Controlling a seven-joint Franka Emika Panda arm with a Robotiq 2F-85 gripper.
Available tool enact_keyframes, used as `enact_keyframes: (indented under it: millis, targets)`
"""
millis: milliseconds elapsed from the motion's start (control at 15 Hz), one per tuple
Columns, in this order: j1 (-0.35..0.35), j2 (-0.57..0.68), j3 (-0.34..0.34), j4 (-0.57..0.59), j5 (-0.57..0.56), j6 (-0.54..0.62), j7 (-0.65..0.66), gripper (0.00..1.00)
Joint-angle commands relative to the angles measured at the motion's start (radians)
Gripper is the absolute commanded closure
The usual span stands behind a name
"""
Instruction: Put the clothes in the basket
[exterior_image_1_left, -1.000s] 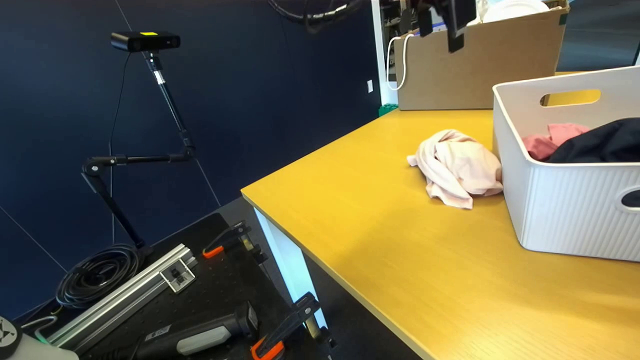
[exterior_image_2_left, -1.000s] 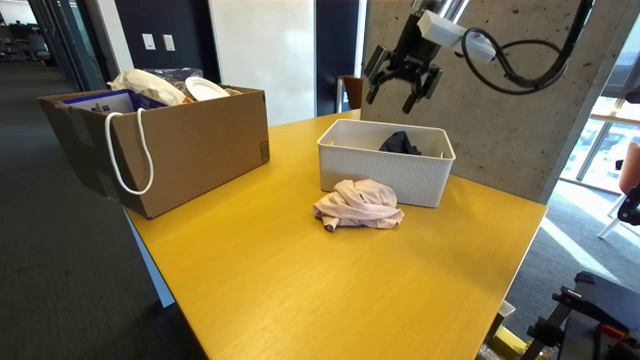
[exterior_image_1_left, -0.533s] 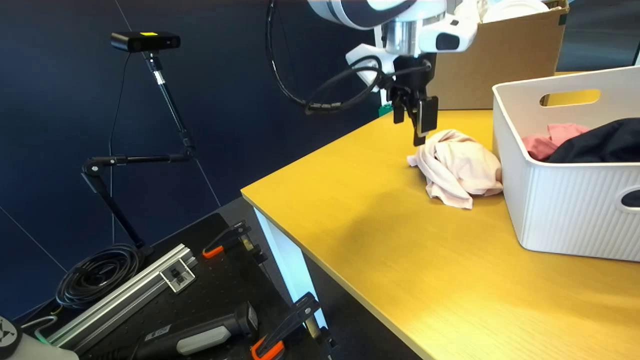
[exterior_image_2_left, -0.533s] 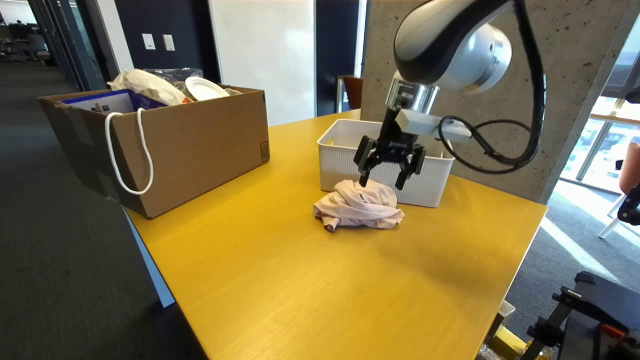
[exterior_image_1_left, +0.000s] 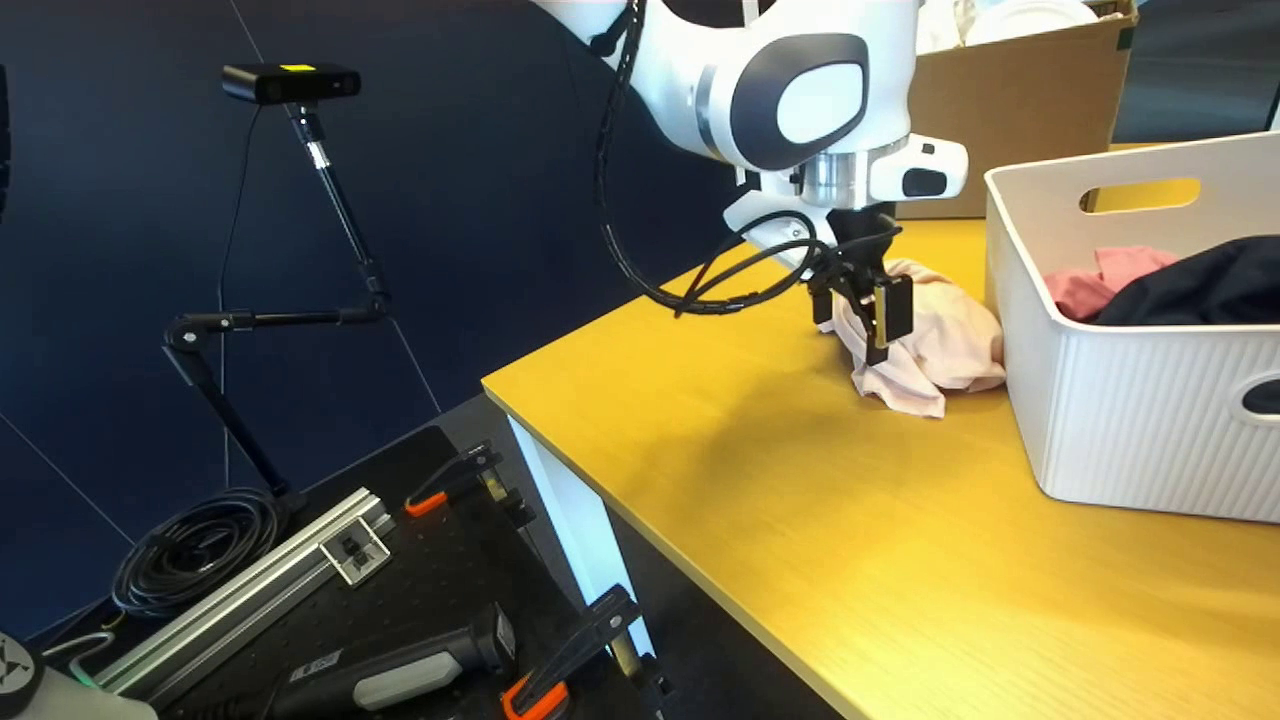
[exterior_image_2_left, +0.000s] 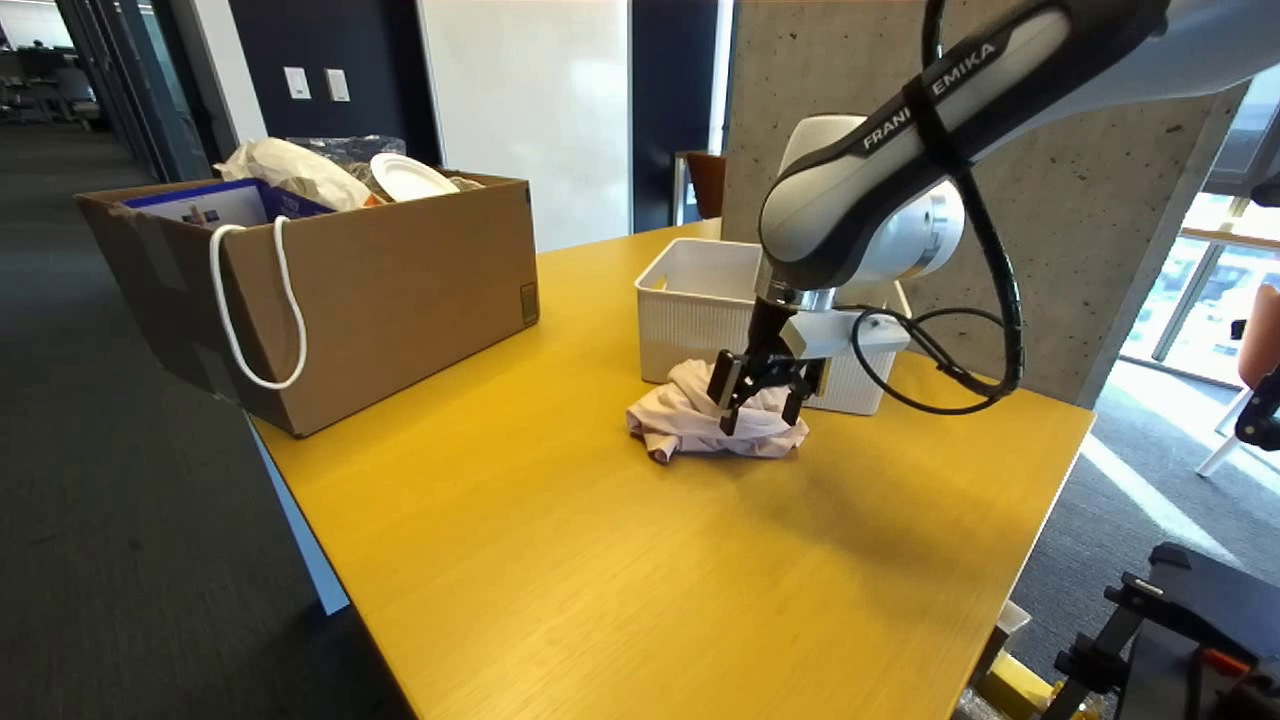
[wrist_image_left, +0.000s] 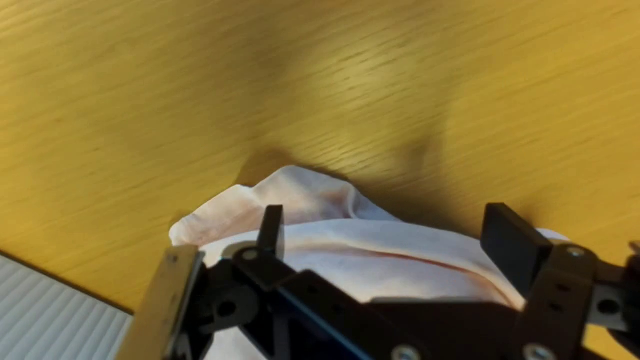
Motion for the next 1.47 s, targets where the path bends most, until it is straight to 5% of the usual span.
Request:
enact_keyframes:
  millis: [0,67,200,533,867,1400]
  targets:
    - [0.015,0.072,-0.03,0.076,-0.082,0.042,-0.033,0.0]
    - [0.016,0.092,-0.036,0.093,-0.098,0.059,-0.031,0.0]
    - [0.007,0.12,-0.035,0.113,-0.119,0.073,-0.047,0.26]
    - [0.005,0.149,-0.036,0.116,-0.154,0.133,-0.086,0.64]
    - [0.044,-0.005,-0.038,-0.076,-0.16,0.234,-0.067,0.99]
    - [0.14,-0.376,-0.135,-0.385,-0.177,0.419,0.064,0.98]
